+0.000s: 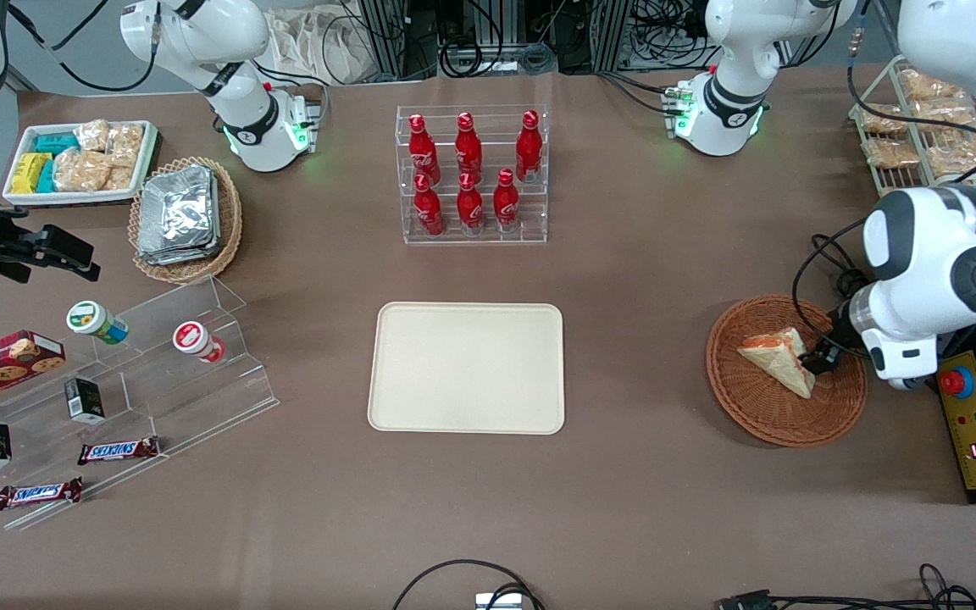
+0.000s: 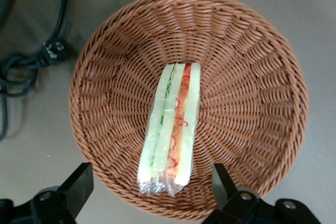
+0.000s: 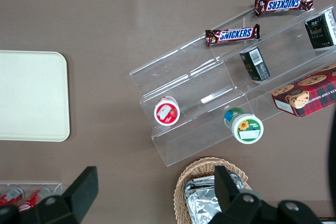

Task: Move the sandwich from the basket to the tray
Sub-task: 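Lower the open left gripper and close it on the sandwich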

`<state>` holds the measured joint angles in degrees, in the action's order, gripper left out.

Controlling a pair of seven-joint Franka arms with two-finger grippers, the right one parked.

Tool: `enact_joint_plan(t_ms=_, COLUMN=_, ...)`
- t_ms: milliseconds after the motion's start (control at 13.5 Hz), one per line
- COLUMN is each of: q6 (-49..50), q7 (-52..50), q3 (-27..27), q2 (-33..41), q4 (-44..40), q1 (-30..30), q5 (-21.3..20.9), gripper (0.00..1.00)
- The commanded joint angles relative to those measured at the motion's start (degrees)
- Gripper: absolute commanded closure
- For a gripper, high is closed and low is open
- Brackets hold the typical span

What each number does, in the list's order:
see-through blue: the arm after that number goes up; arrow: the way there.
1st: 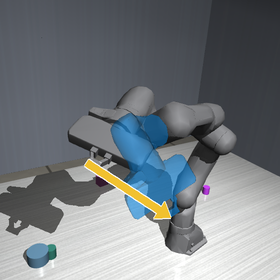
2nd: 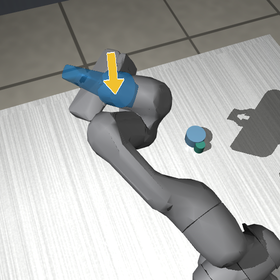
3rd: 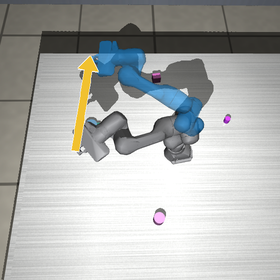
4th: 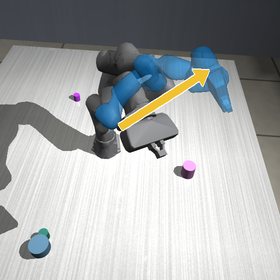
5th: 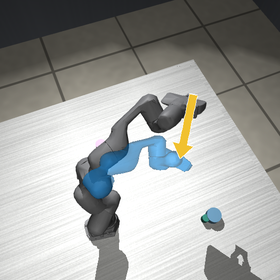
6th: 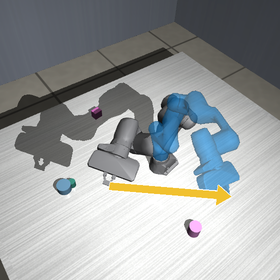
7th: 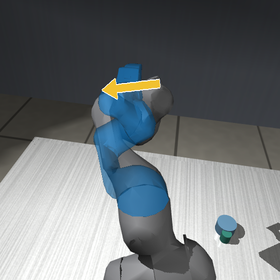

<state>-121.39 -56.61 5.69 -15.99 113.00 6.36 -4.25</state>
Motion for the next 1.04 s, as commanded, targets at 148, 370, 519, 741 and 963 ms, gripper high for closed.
enact_joint_plan(t_ms=148, q6=-1.31, q7=-7.28, q3=0.11, q2=-2.02, q4=1.08, q1=-0.2, q5=0.47, gripper=0.0)
enact_joint_plan(t_ms=370, q6=-1.39, q7=-8.07, q3=0.11, q2=-2.99, q4=2.22, q1=-0.03, q5=0.38, gripper=0.0)
enact_joint_plan(t_ms=519, q6=-1.4, q7=-8.07, q3=0.11, q2=-3.78, q4=2.22, q1=0.06, q5=0.47, gripper=0.0)
enact_joint_plan(t_ms=741, q6=-2.97, q7=-8.07, q3=0.11, q2=-5.44, q4=2.22, q1=-0.2, q5=0.38, gripper=0.0)
enact_joint_plan(t_ms=963, q6=-3.24, q7=-8.07, q3=0.11, q2=-6.42, q4=1.78, q1=-0.29, q5=0.29, gripper=0.0)
